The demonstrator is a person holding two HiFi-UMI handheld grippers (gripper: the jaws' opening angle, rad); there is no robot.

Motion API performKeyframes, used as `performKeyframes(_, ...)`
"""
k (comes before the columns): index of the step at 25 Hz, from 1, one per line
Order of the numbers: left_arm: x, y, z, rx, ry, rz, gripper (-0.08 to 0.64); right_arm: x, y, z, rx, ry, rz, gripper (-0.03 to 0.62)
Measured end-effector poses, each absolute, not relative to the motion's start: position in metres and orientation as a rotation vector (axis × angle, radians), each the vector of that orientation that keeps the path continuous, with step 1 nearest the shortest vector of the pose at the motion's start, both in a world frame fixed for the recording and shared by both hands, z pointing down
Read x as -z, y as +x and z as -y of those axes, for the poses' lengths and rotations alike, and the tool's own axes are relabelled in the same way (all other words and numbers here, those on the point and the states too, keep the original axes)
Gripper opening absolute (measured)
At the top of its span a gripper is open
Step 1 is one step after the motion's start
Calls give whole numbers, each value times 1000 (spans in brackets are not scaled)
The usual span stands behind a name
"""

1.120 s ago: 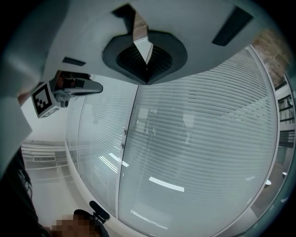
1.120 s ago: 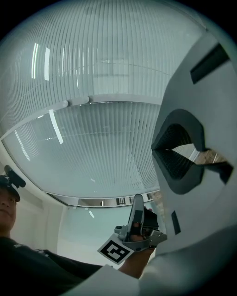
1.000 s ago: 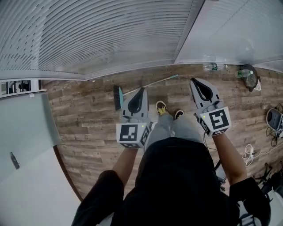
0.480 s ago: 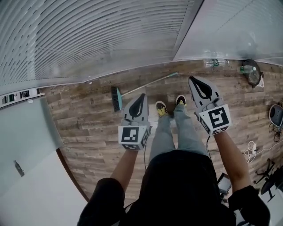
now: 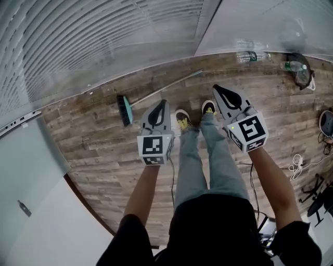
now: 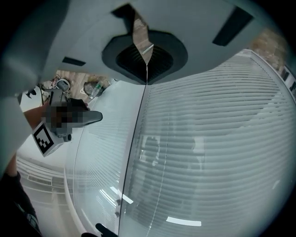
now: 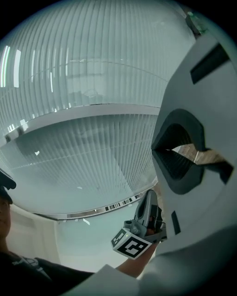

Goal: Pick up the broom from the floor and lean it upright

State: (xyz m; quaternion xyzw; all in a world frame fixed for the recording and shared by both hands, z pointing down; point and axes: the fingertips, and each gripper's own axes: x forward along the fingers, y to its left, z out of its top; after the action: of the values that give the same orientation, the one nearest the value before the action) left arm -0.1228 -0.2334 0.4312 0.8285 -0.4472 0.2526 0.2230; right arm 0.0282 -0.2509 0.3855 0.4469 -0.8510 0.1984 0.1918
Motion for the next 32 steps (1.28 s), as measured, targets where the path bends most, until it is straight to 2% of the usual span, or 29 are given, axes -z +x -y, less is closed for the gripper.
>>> performKeyframes(11, -551, -124, 244, -917, 2281, 1123, 23, -503, 4, 258, -758, 1211, 2324, 18)
performKeyframes(24, -668, -135, 248, -1004, 2250, 1052, 23, -621, -17, 268, -842, 1176, 2252, 18)
performKeyframes(29, -715, -140, 254, -979, 2336, 1041, 23, -694, -29, 271, -879, 1163, 2255, 19)
performKeyframes(32, -776, -156, 257, -1073, 2331, 1008, 23, -749, -40, 281, -880, 1136, 2253, 20)
